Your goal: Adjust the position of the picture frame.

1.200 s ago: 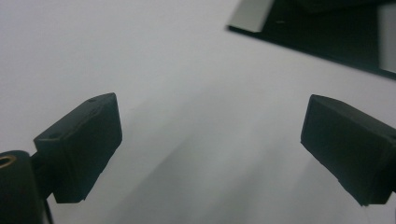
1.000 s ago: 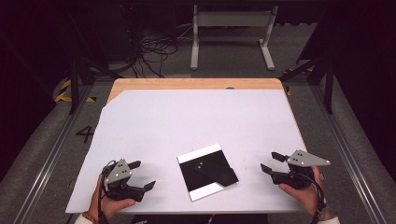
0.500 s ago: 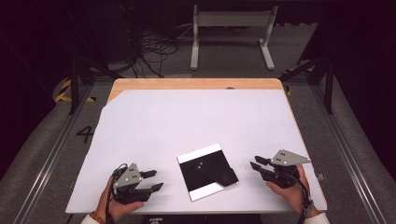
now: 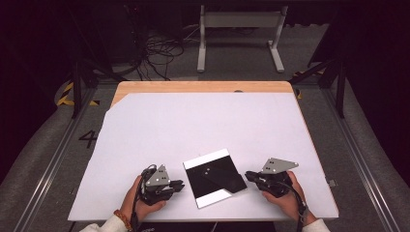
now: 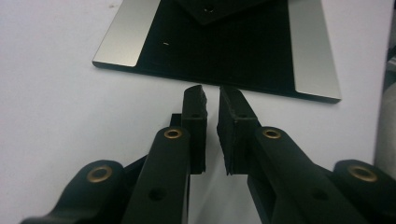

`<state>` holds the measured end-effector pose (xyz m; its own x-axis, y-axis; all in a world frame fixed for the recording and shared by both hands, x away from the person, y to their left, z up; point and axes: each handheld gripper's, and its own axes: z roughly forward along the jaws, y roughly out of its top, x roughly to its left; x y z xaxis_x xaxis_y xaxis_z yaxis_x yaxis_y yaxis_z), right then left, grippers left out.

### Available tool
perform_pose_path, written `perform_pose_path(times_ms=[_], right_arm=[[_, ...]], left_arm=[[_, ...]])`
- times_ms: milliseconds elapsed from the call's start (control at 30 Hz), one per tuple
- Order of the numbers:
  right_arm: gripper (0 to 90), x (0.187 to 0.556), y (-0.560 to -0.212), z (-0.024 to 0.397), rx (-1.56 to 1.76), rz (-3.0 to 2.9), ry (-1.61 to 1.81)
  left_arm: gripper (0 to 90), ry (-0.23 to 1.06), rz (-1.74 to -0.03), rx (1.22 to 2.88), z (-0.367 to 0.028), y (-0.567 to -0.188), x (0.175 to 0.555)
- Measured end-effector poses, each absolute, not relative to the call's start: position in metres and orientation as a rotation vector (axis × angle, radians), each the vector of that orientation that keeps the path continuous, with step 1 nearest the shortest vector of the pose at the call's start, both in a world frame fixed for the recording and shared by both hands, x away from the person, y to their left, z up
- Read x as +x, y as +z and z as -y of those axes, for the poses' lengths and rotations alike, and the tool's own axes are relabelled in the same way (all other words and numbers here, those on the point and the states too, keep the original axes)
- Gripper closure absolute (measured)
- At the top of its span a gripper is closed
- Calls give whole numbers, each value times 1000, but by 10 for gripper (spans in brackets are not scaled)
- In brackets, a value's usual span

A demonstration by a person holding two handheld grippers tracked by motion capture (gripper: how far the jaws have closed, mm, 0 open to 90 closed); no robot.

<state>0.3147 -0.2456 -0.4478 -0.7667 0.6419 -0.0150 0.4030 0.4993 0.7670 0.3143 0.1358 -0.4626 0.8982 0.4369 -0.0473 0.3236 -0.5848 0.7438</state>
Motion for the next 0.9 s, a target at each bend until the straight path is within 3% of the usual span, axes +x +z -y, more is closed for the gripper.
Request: perform_pose_path(times_ms=[900], right_arm=[[900,314,-456,238,884,-2513,1097]], left_arm=[[869,213,-480,2299,-110,-466,331]])
